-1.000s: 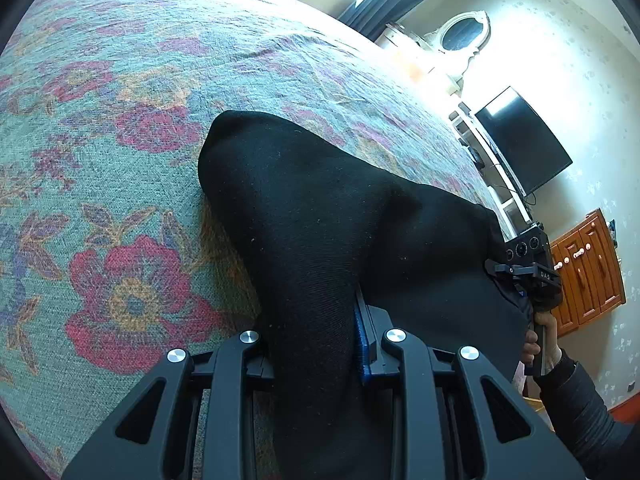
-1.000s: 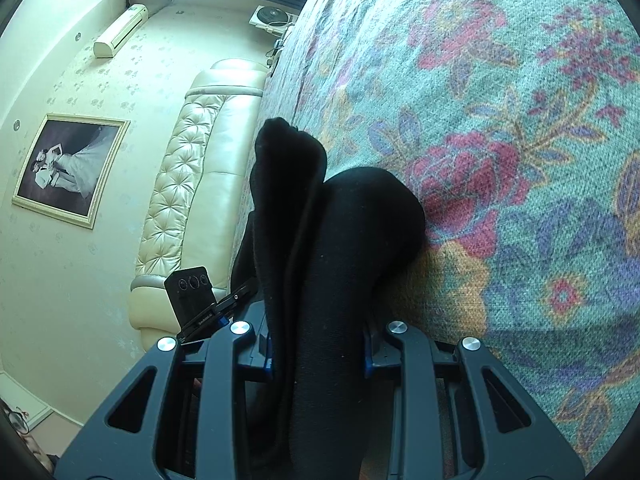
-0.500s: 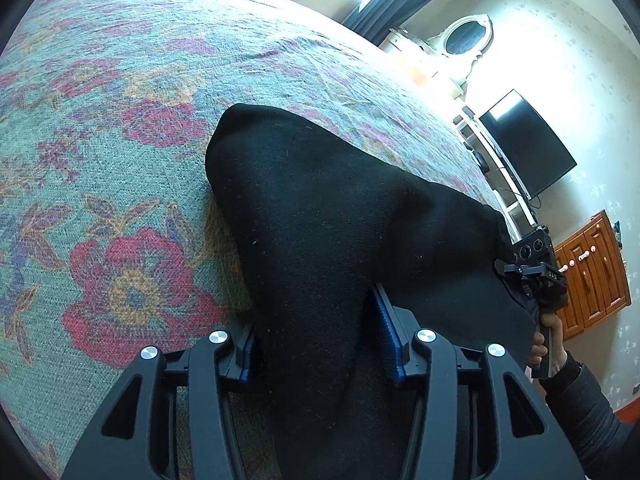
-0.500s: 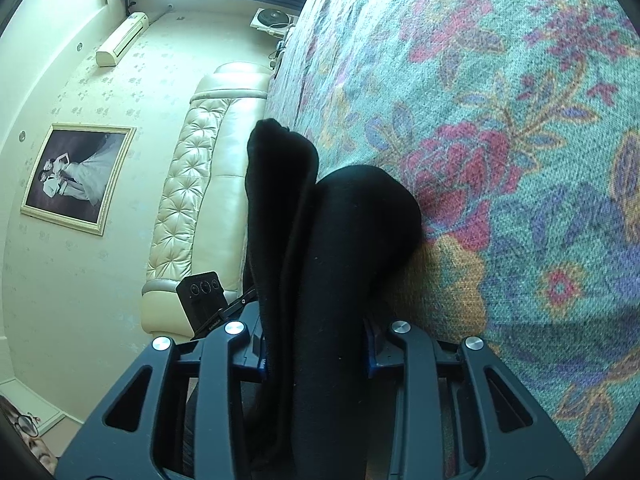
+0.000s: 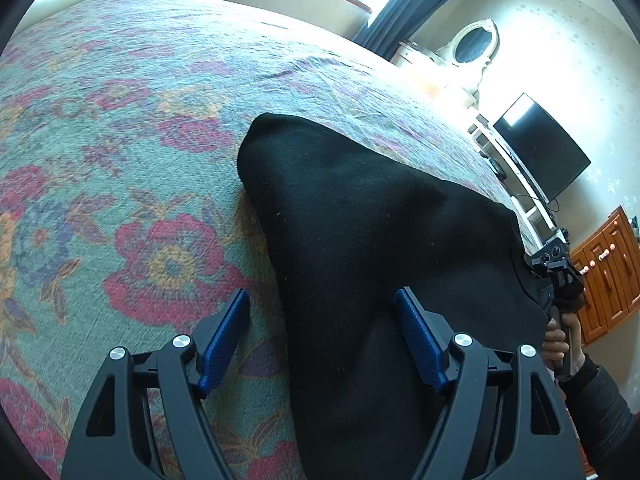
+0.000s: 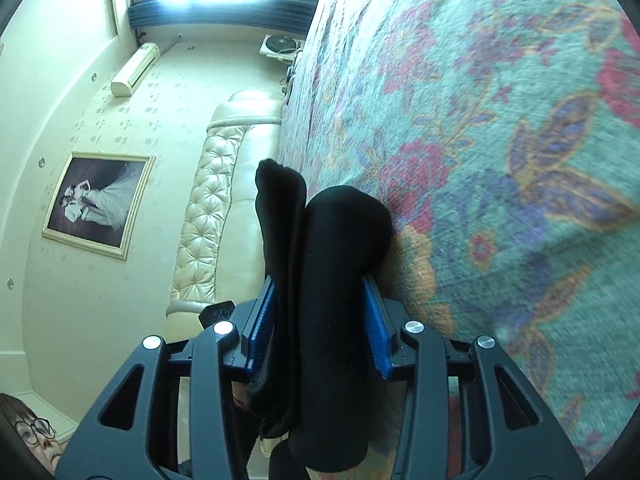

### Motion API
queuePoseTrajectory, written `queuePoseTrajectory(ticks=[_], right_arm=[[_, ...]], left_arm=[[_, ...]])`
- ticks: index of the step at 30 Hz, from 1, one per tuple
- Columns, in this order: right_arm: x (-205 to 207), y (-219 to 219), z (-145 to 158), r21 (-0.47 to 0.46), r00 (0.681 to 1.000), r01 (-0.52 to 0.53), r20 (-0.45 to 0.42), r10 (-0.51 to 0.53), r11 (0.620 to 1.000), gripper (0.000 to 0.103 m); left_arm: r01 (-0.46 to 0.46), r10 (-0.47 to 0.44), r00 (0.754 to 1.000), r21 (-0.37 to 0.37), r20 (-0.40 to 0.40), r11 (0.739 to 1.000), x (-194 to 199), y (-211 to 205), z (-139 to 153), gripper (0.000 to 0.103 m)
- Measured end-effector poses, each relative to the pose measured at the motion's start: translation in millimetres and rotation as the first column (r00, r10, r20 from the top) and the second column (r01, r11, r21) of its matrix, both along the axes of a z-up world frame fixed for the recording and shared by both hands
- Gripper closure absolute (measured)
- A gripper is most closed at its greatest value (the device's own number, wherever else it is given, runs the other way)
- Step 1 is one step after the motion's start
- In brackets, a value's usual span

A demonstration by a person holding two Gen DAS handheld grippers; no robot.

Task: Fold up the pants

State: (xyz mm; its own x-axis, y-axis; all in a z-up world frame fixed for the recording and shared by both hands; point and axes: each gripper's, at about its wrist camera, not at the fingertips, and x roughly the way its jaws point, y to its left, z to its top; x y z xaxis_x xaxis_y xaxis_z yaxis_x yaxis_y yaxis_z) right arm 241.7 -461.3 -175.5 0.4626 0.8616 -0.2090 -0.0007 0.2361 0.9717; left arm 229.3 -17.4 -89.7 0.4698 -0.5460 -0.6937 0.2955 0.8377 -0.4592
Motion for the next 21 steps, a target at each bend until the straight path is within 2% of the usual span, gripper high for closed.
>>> queuePoseTrajectory(ticks=[5, 10, 12, 16, 19, 21], right_arm=[[-36.0, -25.2, 3.8, -0.049, 0.998, 0.063, -0.007, -0.064, 0.997, 0.057], [-84.5, -52.8, -1.0, -0.054, 0.987, 0.151, -0.048, -0.154, 0.987, 0.057], [-105.6, -60.2, -2.2, -0.072, 0.982, 0.175, -0.058, -0.179, 0.982, 0.057], [-140.7, -67.1, -2.1, -0.102, 0.972, 0.212, -0.076, -0.221, 0.972, 0.057], [-163.5, -60.4, 6.5, -0.181, 0.958, 0.263, -0.066, -0.278, 0.948, 0.057], [-177.8, -52.2, 13.0, -0.261, 0.946, 0.3, -0.045, -0.322, 0.918, 0.057]], left_arm=[[-0.104, 0.104, 0.995, 0.014, 0.004, 0.995, -21.5, 9.1, 6.7, 0.028], [-0.203, 0.203, 0.979, 0.028, 0.013, 0.979, -56.9, 22.5, 7.1, 0.024], [-0.229, 0.229, 0.973, 0.014, 0.012, 0.973, -72.9, 27.4, 6.6, 0.024], [-0.268, 0.268, 0.963, 0.034, 0.011, 0.963, -103.8, 25.6, 7.3, 0.024], [-0.297, 0.296, 0.955, 0.061, 0.019, 0.953, -126.4, 20.9, 7.9, 0.024], [-0.309, 0.309, 0.951, 0.087, 0.019, 0.947, -137.5, 16.1, 9.3, 0.024]])
